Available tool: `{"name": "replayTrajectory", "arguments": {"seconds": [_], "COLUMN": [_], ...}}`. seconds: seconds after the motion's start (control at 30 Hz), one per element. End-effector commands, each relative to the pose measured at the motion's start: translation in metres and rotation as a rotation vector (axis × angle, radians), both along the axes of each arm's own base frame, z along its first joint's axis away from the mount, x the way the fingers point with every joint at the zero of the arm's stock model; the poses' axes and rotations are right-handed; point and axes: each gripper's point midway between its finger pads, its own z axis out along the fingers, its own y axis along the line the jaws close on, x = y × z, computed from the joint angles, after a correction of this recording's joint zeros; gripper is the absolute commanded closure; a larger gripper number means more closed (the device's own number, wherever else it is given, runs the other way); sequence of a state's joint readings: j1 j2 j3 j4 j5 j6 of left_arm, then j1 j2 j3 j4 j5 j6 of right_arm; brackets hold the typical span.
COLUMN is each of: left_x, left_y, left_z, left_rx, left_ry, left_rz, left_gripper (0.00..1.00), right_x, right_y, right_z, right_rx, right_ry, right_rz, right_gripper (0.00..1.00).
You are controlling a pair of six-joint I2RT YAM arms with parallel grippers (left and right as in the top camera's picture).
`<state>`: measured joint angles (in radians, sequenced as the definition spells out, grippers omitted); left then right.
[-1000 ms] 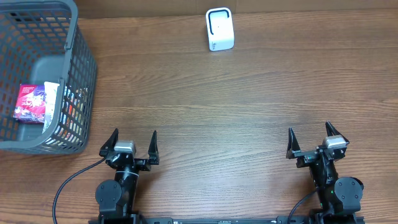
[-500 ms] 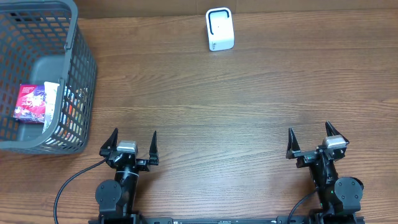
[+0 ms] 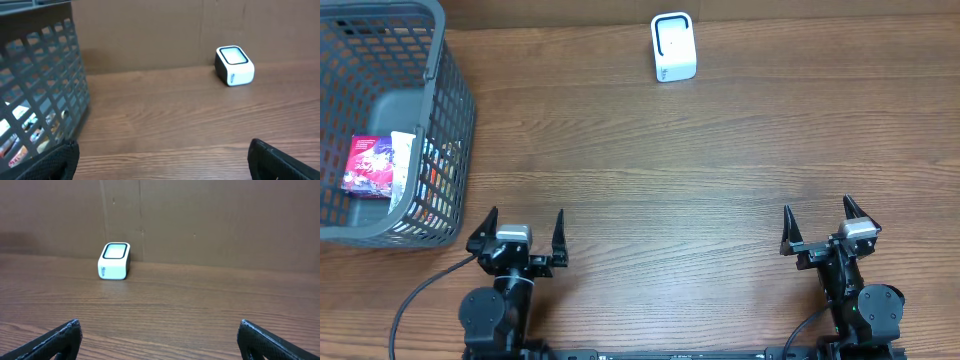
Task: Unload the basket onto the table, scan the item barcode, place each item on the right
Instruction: 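Move the left gripper over the basket and down toward the items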
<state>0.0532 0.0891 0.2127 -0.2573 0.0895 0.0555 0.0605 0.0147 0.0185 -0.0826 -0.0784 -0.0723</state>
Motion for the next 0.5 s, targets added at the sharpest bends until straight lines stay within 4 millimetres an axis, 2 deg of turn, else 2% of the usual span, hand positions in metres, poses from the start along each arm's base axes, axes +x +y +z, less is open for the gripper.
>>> {"name": "replayTrajectory", "arguments": {"seconds": [0.0, 0.07, 0.23, 0.37, 0.47], "left_x": [0.006, 0.011, 0.032, 0.048, 0.052], "left_y": [0.005, 0.005, 0.006, -0.002, -0.016], "left_z": [0.014, 0.018, 0.048, 0.080, 0.092], "left_rx": [-0.033, -0.044, -0.088, -0.099, -0.117], "left_ry": [0.029, 0.058, 0.147, 0.162, 0.167], "left_rz": [0.029, 0.031, 0.039, -0.012, -0.094], "left_gripper": [0.00, 0.00, 0.00, 0.00, 0.00], "right_x": [0.000, 0.000, 0.000, 0.000, 0.000], "right_y": [0.002, 0.002, 0.002, 0.002, 0.002], "right_z": [-0.001, -0.001, -0.001, -0.001, -0.001], "right_rx": [-0.003, -0.003, -0.003, -0.003, -0.003], "right_ry": [-0.007, -0.007, -0.007, -0.007, -0.007], "right_rz": [0.010, 0.010, 0.010, 0.010, 0.010], "right_gripper": [0.00, 0.00, 0.00, 0.00, 0.00]}}
